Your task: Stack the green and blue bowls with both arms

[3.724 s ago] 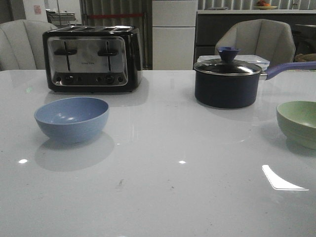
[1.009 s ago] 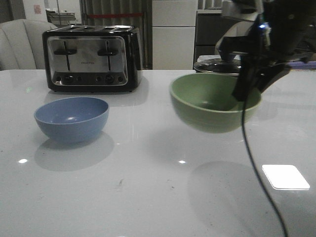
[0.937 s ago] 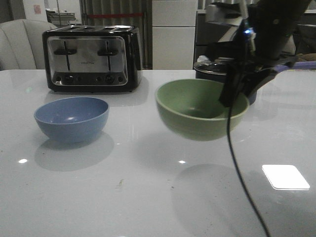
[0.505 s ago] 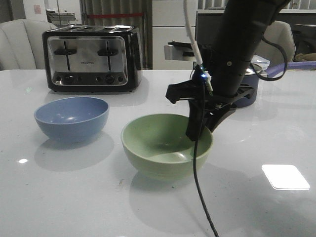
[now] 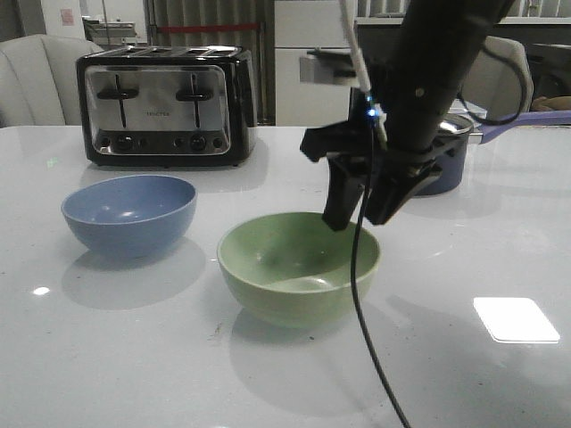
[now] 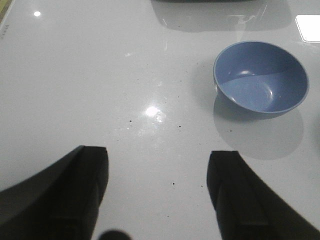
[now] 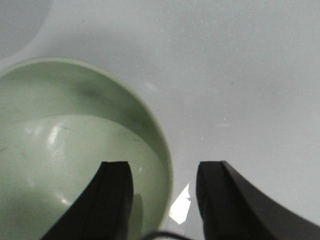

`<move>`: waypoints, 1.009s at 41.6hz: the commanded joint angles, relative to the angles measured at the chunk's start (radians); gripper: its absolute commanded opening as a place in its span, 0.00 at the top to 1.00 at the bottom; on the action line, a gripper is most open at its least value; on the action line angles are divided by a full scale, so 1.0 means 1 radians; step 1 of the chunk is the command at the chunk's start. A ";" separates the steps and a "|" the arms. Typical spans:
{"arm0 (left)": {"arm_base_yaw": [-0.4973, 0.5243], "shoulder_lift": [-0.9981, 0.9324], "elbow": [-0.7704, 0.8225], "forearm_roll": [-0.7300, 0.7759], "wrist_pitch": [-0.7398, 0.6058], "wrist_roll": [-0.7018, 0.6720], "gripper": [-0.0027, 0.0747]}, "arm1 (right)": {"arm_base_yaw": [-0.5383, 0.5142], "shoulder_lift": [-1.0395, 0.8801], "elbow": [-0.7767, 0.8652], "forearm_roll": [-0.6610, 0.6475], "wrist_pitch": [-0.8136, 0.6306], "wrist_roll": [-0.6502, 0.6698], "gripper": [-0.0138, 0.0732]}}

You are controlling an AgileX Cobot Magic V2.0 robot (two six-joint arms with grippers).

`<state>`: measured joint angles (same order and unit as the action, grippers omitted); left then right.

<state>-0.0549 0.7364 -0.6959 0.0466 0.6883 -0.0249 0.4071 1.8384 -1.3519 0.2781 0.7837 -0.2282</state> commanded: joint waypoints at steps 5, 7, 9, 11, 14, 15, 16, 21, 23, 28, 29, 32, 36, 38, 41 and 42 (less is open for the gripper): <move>-0.008 0.002 -0.029 0.002 -0.067 0.001 0.35 | 0.055 -0.290 0.131 0.016 -0.112 -0.088 0.35; -0.008 0.002 -0.029 0.002 -0.067 0.001 0.35 | 0.071 -0.346 0.172 0.016 -0.122 -0.098 0.35; -0.008 0.002 -0.029 0.002 -0.067 0.001 0.35 | 0.085 -0.422 0.223 0.016 -0.128 -0.100 0.35; -0.008 0.003 -0.029 -0.009 -0.067 0.001 0.35 | 0.095 -0.480 0.260 0.016 -0.129 -0.100 0.35; -0.016 0.013 -0.029 -0.019 -0.067 0.001 0.35 | 0.099 -0.575 0.320 0.015 -0.127 -0.100 0.35; -0.019 0.019 -0.029 -0.019 -0.067 0.001 0.35 | 0.099 -0.612 0.344 0.015 -0.126 -0.100 0.35; -0.028 0.024 -0.029 -0.019 -0.067 0.001 0.35 | 0.099 -0.641 0.361 0.015 -0.125 -0.100 0.35; -0.078 0.056 -0.029 -0.019 -0.067 0.010 0.35 | 0.098 -0.797 0.453 0.015 -0.114 -0.094 0.35; -0.101 0.076 -0.033 -0.019 -0.067 0.025 0.35 | 0.098 -0.853 0.484 0.015 -0.106 -0.078 0.35; -0.150 0.129 -0.054 -0.019 -0.072 0.025 0.35 | 0.097 -0.963 0.538 0.002 -0.082 -0.027 0.35; -0.157 0.145 -0.062 -0.019 -0.072 0.025 0.35 | 0.097 -0.978 0.545 -0.004 -0.078 -0.012 0.35; -0.169 0.193 -0.088 -0.023 -0.072 0.025 0.35 | 0.096 -1.022 0.560 -0.027 -0.061 0.010 0.35; -0.174 0.271 -0.132 -0.033 -0.065 0.025 0.35 | 0.096 -1.059 0.569 -0.049 -0.045 0.020 0.35; -0.174 0.319 -0.162 -0.047 -0.058 0.025 0.35 | 0.096 -1.067 0.569 -0.050 -0.039 0.020 0.35; -0.174 0.392 -0.205 -0.057 -0.052 0.025 0.35 | 0.096 -1.070 0.569 -0.050 -0.035 0.020 0.35; -0.174 0.422 -0.223 -0.059 -0.052 0.025 0.35 | 0.096 -1.070 0.569 -0.050 -0.034 0.020 0.35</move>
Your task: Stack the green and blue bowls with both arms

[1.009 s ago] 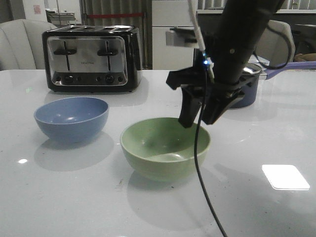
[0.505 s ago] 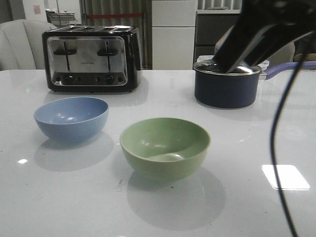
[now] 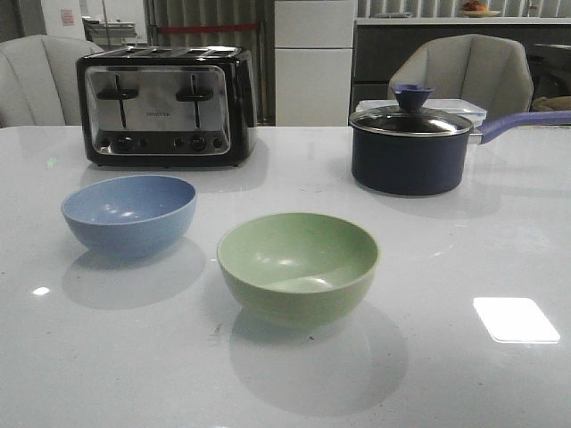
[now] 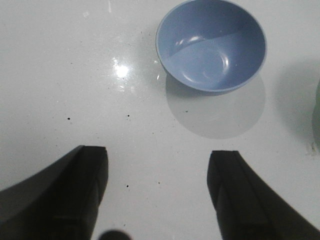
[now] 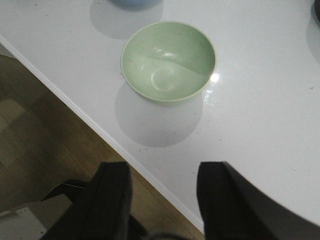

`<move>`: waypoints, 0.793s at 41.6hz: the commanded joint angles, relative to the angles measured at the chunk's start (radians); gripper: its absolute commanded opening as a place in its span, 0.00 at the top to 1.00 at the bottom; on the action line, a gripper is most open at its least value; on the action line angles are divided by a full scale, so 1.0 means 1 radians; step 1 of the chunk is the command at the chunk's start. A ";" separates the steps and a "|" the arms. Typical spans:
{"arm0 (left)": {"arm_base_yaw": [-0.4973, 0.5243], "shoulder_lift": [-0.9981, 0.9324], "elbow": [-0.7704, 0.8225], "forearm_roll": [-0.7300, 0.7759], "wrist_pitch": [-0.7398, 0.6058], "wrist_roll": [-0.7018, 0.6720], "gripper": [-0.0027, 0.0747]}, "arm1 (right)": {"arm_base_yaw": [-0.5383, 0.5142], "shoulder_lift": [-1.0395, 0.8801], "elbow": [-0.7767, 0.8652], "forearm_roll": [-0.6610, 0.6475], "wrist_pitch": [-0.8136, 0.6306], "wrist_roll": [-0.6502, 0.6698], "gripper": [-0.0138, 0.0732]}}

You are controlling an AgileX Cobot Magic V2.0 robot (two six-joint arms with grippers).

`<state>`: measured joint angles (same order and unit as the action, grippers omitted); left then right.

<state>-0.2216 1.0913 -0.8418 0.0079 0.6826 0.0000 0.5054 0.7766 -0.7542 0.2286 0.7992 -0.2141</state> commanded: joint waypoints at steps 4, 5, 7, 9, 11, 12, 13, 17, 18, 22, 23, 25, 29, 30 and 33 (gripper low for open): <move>-0.007 0.167 -0.141 -0.026 -0.034 0.000 0.35 | -0.002 -0.008 -0.029 0.002 -0.044 0.006 0.35; -0.007 0.198 -0.161 -0.026 -0.034 0.000 0.35 | -0.002 -0.008 -0.029 0.002 -0.044 0.006 0.35; -0.007 0.245 -0.190 -0.028 -0.034 0.000 0.35 | -0.002 -0.008 -0.029 0.002 -0.044 0.006 0.35; -0.007 0.306 -0.228 -0.027 -0.034 0.000 0.35 | -0.002 -0.008 -0.029 0.002 -0.044 0.006 0.35; -0.007 0.357 -0.259 -0.027 -0.034 0.000 0.35 | -0.002 -0.008 -0.029 0.002 -0.044 0.006 0.35; -0.007 0.379 -0.273 -0.027 -0.034 0.000 0.35 | -0.002 -0.008 -0.029 0.002 -0.044 0.006 0.35; -0.007 0.401 -0.285 -0.027 -0.034 0.000 0.35 | -0.002 -0.008 -0.029 0.002 -0.044 0.006 0.35; -0.007 0.495 -0.344 -0.027 -0.034 0.000 0.35 | -0.002 -0.008 -0.029 0.002 -0.045 0.006 0.35; -0.007 0.521 -0.360 -0.027 -0.034 0.000 0.35 | -0.002 -0.008 -0.029 0.002 -0.045 0.006 0.35; -0.007 0.598 -0.407 -0.027 -0.038 0.000 0.35 | -0.002 -0.008 -0.029 0.002 -0.045 0.006 0.35; -0.007 0.614 -0.418 -0.027 -0.038 0.000 0.35 | -0.002 -0.008 -0.029 0.002 -0.045 0.006 0.35; -0.007 0.650 -0.443 -0.027 -0.038 0.000 0.35 | -0.002 -0.008 -0.029 0.002 -0.045 0.006 0.35; -0.007 0.709 -0.478 -0.027 -0.049 0.000 0.35 | -0.002 -0.008 -0.029 0.002 -0.045 0.006 0.35; -0.007 0.725 -0.487 -0.027 -0.055 -0.006 0.35 | -0.002 -0.008 -0.029 0.002 -0.045 0.006 0.35; -0.007 0.757 -0.506 -0.027 -0.074 -0.006 0.35 | -0.002 -0.008 -0.029 0.002 -0.045 0.006 0.35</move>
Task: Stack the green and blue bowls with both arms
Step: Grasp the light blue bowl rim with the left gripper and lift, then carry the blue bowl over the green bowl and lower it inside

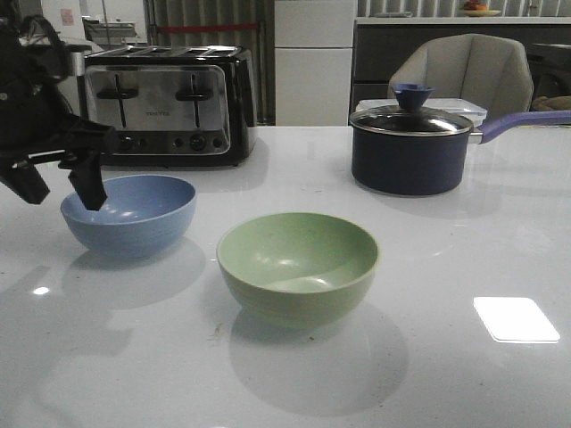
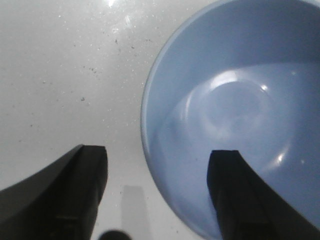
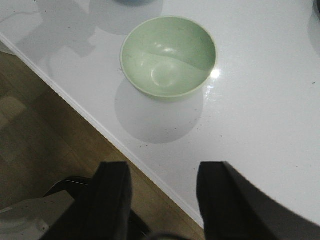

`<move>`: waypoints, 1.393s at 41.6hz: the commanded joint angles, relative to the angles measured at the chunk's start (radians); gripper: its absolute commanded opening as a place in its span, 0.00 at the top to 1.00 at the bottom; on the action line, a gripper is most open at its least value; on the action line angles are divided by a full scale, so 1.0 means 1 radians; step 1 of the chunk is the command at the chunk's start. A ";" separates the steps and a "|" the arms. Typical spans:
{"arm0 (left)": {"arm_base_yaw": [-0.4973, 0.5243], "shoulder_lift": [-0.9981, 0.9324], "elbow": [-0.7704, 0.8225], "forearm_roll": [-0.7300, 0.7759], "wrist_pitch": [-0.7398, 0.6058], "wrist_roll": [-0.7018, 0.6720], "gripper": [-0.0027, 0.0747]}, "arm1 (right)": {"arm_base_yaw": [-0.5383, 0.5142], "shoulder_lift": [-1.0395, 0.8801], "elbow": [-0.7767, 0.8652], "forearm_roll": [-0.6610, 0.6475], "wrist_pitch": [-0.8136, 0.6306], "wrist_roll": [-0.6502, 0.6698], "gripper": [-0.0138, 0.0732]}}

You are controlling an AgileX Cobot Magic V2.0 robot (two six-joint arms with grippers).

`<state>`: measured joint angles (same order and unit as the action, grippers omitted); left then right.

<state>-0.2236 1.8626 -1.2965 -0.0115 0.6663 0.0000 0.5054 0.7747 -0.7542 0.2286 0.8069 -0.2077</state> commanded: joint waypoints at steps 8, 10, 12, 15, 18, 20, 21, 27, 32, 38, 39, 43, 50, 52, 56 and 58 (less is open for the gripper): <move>-0.005 0.036 -0.073 -0.008 -0.113 -0.006 0.48 | -0.002 -0.006 -0.029 0.002 -0.053 0.000 0.35; -0.005 0.038 -0.073 -0.008 -0.116 -0.006 0.56 | -0.002 -0.006 -0.029 0.002 -0.053 0.000 0.35; -0.005 0.040 -0.073 -0.008 -0.116 -0.006 0.63 | -0.002 -0.006 -0.029 0.002 -0.053 0.000 0.35; -0.005 0.041 -0.073 -0.008 -0.116 -0.006 0.72 | -0.002 -0.006 -0.029 0.002 -0.053 0.000 0.35; -0.005 0.041 -0.073 -0.008 -0.118 -0.006 0.81 | -0.002 -0.006 -0.029 0.002 -0.053 0.000 0.35; -0.005 0.039 -0.078 -0.008 -0.115 -0.006 0.85 | -0.002 -0.006 -0.029 0.002 -0.053 0.000 0.35; -0.005 0.039 -0.079 -0.008 -0.112 -0.006 0.84 | -0.002 -0.006 -0.029 0.002 -0.053 0.000 0.35; -0.005 0.000 -0.100 -0.036 -0.060 0.000 0.85 | -0.002 -0.006 -0.029 0.002 -0.053 0.000 0.35; -0.018 -0.073 -0.112 -0.074 -0.021 0.025 0.85 | -0.002 -0.006 -0.029 0.002 -0.053 0.000 0.35; -0.061 -0.169 -0.142 -0.125 0.065 0.103 0.85 | -0.002 -0.006 -0.029 0.002 -0.054 0.000 0.35; -0.075 -0.185 -0.146 -0.126 0.081 0.103 0.85 | -0.002 -0.006 -0.029 0.002 -0.053 0.000 0.35; -0.123 -0.219 -0.169 -0.132 0.124 0.103 0.85 | -0.002 -0.006 -0.029 0.002 -0.053 0.000 0.35; -0.244 -0.225 -0.182 -0.140 0.154 0.105 0.85 | -0.002 -0.006 -0.029 0.002 -0.053 0.000 0.35; -0.275 -0.218 -0.182 -0.140 0.157 0.105 0.85 | -0.002 -0.006 -0.029 0.002 -0.053 0.000 0.35; -0.322 -0.190 -0.182 -0.140 0.148 0.105 0.85 | -0.002 -0.006 -0.029 0.002 -0.053 0.000 0.35; -0.342 -0.176 -0.182 -0.144 0.136 0.105 0.85 | -0.002 -0.006 -0.029 0.002 -0.053 0.000 0.35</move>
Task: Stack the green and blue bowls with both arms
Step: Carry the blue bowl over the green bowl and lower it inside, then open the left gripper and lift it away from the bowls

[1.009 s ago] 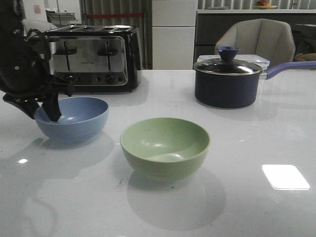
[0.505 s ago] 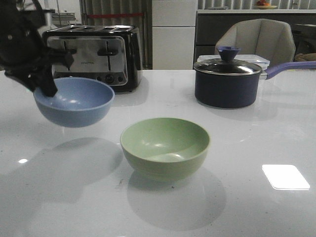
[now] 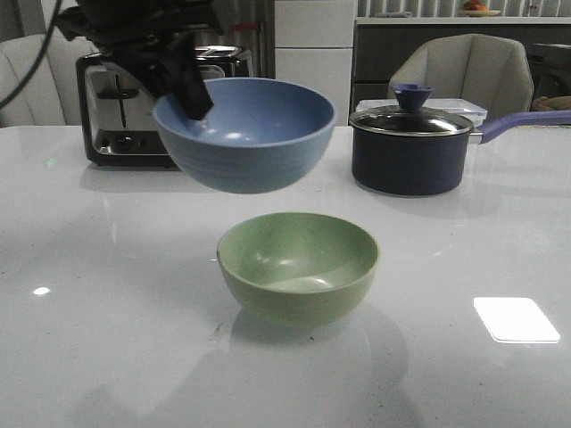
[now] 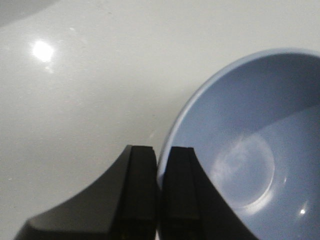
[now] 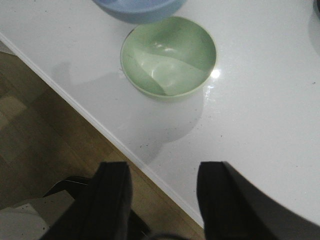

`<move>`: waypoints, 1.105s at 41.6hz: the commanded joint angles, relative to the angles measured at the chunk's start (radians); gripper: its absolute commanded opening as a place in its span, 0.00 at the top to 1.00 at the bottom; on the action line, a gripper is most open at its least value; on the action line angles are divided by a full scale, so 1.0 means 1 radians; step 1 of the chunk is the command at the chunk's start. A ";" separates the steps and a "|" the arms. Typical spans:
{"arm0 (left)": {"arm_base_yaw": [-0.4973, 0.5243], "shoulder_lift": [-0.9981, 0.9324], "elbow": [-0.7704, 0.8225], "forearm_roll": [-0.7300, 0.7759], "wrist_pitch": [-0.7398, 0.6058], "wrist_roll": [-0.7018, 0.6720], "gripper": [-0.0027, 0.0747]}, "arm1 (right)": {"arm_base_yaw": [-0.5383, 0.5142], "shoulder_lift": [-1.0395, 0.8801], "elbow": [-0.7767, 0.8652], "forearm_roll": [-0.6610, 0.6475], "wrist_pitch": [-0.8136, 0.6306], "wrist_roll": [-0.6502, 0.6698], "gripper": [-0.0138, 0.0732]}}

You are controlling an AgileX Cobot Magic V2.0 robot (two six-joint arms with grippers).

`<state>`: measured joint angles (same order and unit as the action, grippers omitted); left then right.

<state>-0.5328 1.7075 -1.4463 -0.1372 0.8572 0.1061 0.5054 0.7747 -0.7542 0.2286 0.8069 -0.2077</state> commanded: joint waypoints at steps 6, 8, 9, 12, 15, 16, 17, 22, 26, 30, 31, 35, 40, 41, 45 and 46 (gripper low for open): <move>-0.061 0.034 -0.032 -0.039 -0.071 -0.001 0.85 | -0.002 -0.006 -0.029 0.002 -0.053 0.000 0.35; -0.063 0.055 -0.032 -0.065 -0.083 -0.001 0.85 | -0.002 -0.006 -0.029 0.002 -0.054 0.000 0.35; -0.063 0.064 -0.032 -0.067 -0.087 -0.001 0.85 | -0.002 -0.006 -0.029 0.002 -0.054 0.000 0.35; -0.063 0.095 -0.032 -0.080 -0.111 -0.001 0.85 | -0.002 -0.006 -0.029 0.002 -0.054 0.000 0.35; -0.063 0.125 -0.032 -0.079 -0.124 -0.001 0.85 | -0.002 -0.006 -0.029 0.002 -0.054 0.000 0.35; -0.063 0.132 -0.032 -0.079 -0.127 -0.001 0.85 | -0.002 -0.006 -0.029 0.002 -0.054 0.000 0.35; -0.063 0.143 -0.032 -0.082 -0.130 -0.001 0.84 | -0.002 -0.006 -0.029 0.002 -0.054 0.000 0.35; -0.063 0.169 -0.032 -0.088 -0.132 -0.001 0.81 | -0.002 -0.006 -0.029 0.002 -0.054 0.000 0.35; -0.065 0.171 -0.032 -0.090 -0.134 -0.001 0.69 | -0.002 -0.006 -0.029 0.002 -0.053 0.000 0.35; -0.067 0.171 -0.032 -0.093 -0.134 -0.001 0.52 | -0.002 -0.006 -0.029 0.002 -0.053 0.000 0.35; -0.067 0.171 -0.032 -0.093 -0.129 -0.001 0.49 | -0.002 -0.006 -0.029 0.002 -0.053 0.000 0.35; -0.067 0.155 -0.032 -0.093 -0.127 -0.001 0.41 | -0.002 -0.006 -0.029 0.002 -0.053 0.000 0.35; -0.067 0.094 -0.032 -0.075 -0.129 -0.001 0.42 | -0.002 -0.006 -0.029 0.002 -0.053 0.000 0.35; -0.067 0.072 -0.032 -0.075 -0.129 0.001 0.42 | -0.002 -0.006 -0.029 0.002 -0.053 0.000 0.35; -0.069 -0.009 -0.032 -0.075 -0.127 0.026 0.42 | -0.002 -0.006 -0.029 0.002 -0.053 0.000 0.35; -0.075 -0.028 -0.032 -0.075 -0.125 0.030 0.42 | -0.002 -0.006 -0.029 0.002 -0.053 0.000 0.35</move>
<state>-0.5933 1.8075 -1.4477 -0.2026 0.7645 0.1197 0.5054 0.7747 -0.7542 0.2286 0.8069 -0.2058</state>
